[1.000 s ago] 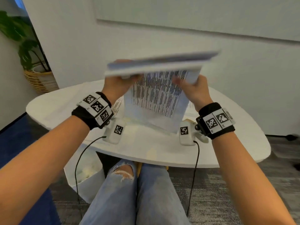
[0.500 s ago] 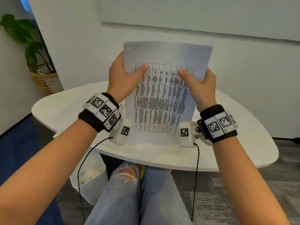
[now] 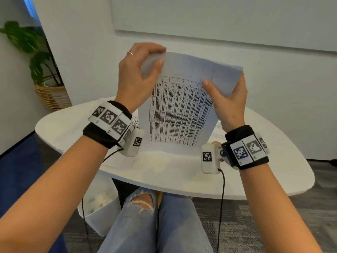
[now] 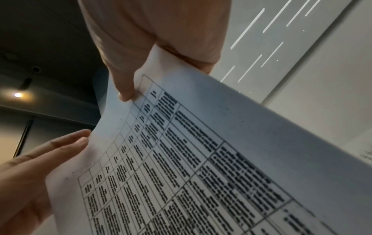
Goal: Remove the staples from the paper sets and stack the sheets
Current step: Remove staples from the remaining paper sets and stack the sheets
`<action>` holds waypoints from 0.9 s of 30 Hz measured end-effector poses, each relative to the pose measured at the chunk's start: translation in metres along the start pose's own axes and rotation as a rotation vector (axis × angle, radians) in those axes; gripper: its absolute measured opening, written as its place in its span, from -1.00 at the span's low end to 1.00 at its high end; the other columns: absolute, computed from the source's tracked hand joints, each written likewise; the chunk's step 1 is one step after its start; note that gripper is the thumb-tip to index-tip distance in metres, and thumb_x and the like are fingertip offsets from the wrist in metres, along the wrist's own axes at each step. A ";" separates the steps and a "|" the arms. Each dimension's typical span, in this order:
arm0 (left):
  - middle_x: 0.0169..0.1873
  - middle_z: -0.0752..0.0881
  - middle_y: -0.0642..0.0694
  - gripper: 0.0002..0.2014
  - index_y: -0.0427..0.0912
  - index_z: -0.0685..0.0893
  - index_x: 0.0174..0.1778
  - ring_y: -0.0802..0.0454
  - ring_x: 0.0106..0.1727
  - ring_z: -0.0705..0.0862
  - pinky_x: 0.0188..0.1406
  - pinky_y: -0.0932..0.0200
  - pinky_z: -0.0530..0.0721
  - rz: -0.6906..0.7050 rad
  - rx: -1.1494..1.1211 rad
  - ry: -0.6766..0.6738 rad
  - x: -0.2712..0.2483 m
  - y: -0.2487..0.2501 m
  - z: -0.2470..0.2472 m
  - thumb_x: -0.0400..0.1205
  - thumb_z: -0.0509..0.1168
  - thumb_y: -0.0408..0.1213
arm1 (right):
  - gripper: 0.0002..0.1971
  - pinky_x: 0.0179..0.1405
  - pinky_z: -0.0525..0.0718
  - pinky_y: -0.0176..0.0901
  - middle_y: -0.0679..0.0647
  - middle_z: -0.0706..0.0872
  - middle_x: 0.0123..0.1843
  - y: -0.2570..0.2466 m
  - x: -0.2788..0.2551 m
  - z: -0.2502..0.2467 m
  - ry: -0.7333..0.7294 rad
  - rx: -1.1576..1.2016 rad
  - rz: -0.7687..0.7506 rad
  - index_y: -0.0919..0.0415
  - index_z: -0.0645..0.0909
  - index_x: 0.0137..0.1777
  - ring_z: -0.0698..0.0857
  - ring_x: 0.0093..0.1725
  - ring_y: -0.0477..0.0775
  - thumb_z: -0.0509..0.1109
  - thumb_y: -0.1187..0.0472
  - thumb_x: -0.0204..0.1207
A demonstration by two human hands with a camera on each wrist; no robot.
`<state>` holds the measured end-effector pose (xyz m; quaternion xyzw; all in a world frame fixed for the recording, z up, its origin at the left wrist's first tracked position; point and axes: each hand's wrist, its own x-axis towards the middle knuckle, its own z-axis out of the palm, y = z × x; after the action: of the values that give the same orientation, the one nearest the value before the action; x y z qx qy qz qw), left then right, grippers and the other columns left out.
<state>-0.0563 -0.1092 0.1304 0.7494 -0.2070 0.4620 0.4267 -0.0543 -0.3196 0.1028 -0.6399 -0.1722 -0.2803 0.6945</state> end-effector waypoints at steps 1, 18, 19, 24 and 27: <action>0.06 0.72 0.00 -0.75 -0.14 0.67 0.17 0.37 0.10 0.62 0.17 0.46 0.51 -0.046 -0.020 -0.010 0.001 -0.001 -0.002 0.59 0.40 -0.19 | -0.46 0.07 0.73 -0.13 0.22 0.64 0.22 0.003 0.000 -0.001 -0.012 -0.005 0.030 0.17 0.43 0.26 0.70 0.18 0.07 0.60 0.28 0.35; -0.16 0.76 0.13 -0.73 0.09 0.65 -0.11 0.30 -0.14 0.75 -0.07 0.28 0.74 -0.569 -0.329 -0.056 -0.038 -0.021 0.015 0.36 0.57 -0.11 | -0.79 0.01 0.72 -0.19 0.04 0.80 -0.07 0.034 -0.006 -0.005 -0.150 -0.183 0.240 0.06 0.67 -0.05 0.78 -0.03 -0.08 0.59 0.17 0.35; -0.19 0.74 0.14 -0.74 0.09 0.62 -0.14 0.37 -0.19 0.72 -0.06 0.31 0.74 -0.584 -0.320 -0.052 -0.042 -0.023 0.017 0.38 0.57 -0.12 | -0.78 0.04 0.73 -0.11 0.10 0.80 -0.06 0.035 -0.008 -0.006 -0.151 -0.182 0.259 0.12 0.68 -0.05 0.78 -0.02 -0.01 0.59 0.17 0.34; -0.46 0.55 0.04 -0.66 -0.03 0.43 -0.38 0.43 -0.62 0.50 -0.54 0.55 0.55 -0.677 -0.232 -0.107 -0.074 -0.034 0.035 0.45 0.52 -0.17 | -0.33 0.14 0.71 0.09 0.30 0.73 0.13 0.056 -0.019 -0.005 -0.109 -0.197 0.414 0.27 0.59 0.23 0.75 0.05 0.13 0.69 -0.01 0.16; -0.52 0.55 -0.04 -0.64 -0.11 0.45 -0.41 0.22 -0.60 0.50 -0.56 0.34 0.56 -0.741 -0.176 -0.146 -0.096 -0.048 0.043 0.42 0.52 -0.09 | -0.64 0.03 0.71 -0.12 0.18 0.78 -0.01 0.064 -0.030 -0.003 -0.075 -0.186 0.426 0.14 0.61 0.01 0.77 -0.06 0.01 0.64 0.13 0.27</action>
<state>-0.0470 -0.1266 0.0164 0.7650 0.0093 0.2024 0.6113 -0.0386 -0.3162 0.0336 -0.7329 -0.0322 -0.1181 0.6692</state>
